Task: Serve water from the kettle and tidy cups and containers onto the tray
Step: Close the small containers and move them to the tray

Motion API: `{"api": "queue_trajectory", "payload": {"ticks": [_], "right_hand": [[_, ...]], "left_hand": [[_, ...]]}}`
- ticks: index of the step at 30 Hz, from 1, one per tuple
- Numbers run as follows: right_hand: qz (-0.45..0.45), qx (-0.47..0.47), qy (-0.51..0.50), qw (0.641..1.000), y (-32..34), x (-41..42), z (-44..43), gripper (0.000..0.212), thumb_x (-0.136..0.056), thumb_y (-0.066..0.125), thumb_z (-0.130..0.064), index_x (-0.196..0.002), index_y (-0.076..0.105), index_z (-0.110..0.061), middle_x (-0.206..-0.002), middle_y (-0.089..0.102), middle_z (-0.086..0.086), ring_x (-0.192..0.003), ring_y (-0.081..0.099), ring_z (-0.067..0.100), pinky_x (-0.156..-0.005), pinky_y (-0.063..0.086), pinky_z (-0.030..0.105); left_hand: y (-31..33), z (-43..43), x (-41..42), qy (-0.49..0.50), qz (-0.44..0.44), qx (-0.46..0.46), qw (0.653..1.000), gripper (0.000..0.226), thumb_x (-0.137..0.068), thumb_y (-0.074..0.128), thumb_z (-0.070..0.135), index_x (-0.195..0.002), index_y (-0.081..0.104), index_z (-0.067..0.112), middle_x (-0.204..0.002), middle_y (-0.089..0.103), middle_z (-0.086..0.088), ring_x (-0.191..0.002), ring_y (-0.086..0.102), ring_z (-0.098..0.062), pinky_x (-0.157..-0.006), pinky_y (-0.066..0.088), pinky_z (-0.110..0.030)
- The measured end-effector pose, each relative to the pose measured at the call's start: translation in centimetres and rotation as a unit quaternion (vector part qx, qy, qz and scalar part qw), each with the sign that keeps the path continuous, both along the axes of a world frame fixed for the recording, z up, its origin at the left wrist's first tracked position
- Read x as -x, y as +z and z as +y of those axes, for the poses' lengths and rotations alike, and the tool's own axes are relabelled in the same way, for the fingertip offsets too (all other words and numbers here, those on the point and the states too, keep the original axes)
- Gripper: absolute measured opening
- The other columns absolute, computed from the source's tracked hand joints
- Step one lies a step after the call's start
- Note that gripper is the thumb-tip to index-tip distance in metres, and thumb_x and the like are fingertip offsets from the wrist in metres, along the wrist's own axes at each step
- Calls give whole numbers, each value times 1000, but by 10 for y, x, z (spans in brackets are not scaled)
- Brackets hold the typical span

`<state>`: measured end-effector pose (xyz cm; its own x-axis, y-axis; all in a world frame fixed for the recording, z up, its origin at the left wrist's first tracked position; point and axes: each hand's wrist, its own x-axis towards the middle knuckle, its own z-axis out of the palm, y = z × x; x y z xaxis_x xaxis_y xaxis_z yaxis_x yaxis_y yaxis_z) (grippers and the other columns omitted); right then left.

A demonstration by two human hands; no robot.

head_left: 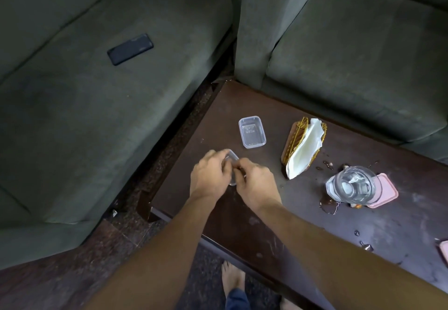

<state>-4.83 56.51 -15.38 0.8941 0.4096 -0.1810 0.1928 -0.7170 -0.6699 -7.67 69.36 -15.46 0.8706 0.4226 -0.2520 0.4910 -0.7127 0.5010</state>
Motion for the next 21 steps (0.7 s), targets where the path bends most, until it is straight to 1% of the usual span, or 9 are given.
{"api": "queue_trajectory", "payload": {"ticks": [2,4,6,8,10,12,14,18,21], "right_hand": [[4,9,6,1000,-5,0,-1,13,-95,59,-22,-104,68,-19,-98,75,4,-86,69,29,-76,56,41],[5,14,8,1000,-9,0,-4,15,-96,59,-23,-109,66,-19,-102,75,4,-88,70,29,-78,57,42],[1,9,2,1000,-10,0,-7,18,-96,59,-24,-113,65,-23,-105,75,2,-88,70,25,-77,59,39],[-3,-4,-6,1000,-10,2,-12,20,-96,61,-25,-115,65,-27,-105,75,-2,-86,71,19,-75,61,32],[-17,-11,-13,1000,-8,4,-19,17,-95,63,-24,-112,68,-27,-103,75,-3,-82,71,17,-72,61,32],[-23,-4,-21,1000,-7,8,-31,11,-94,64,-25,-103,70,-26,-98,75,-3,-79,70,18,-70,59,34],[-21,8,-26,999,-5,14,-49,7,-93,64,-25,-96,70,-25,-93,74,-3,-80,69,19,-72,57,34],[-16,32,-39,999,-2,27,-102,11,-91,67,-20,-96,76,-24,-93,76,-5,-84,70,19,-76,54,30],[0,65,-50,997,-1,38,-147,10,-91,64,-22,-93,73,-26,-91,75,-6,-86,68,21,-76,55,34]], "left_hand": [[-3,3,1,6,-11,-7,1000,41,-100,55,35,-140,61,28,-121,62,-1,-106,67,-29,-93,54,-44],[-6,5,3,21,-39,-23,999,42,-100,55,33,-141,59,23,-125,58,-3,-106,66,-28,-92,54,-44],[-9,7,3,40,-50,-34,997,41,-102,53,31,-142,59,21,-125,55,-4,-110,63,-26,-94,52,-43],[-11,8,2,56,-33,-27,998,38,-103,51,30,-139,62,22,-124,54,-4,-113,62,-26,-96,51,-42],[-11,4,1,56,-11,-14,998,34,-104,50,28,-133,66,23,-122,56,-5,-110,64,-28,-95,51,-40],[-10,-6,4,50,-3,-8,999,32,-103,51,26,-130,68,23,-120,58,-7,-105,65,-31,-93,51,-40],[-8,-22,9,44,-4,-3,999,31,-103,52,24,-128,69,22,-119,59,-8,-102,66,-33,-93,51,-39],[-6,-62,18,19,-4,14,1000,30,-102,53,23,-127,70,21,-118,60,-7,-102,66,-32,-95,52,-39],[-3,-97,25,6,6,28,1000,30,-102,54,22,-128,70,21,-118,60,-7,-103,65,-32,-95,51,-39]]}}
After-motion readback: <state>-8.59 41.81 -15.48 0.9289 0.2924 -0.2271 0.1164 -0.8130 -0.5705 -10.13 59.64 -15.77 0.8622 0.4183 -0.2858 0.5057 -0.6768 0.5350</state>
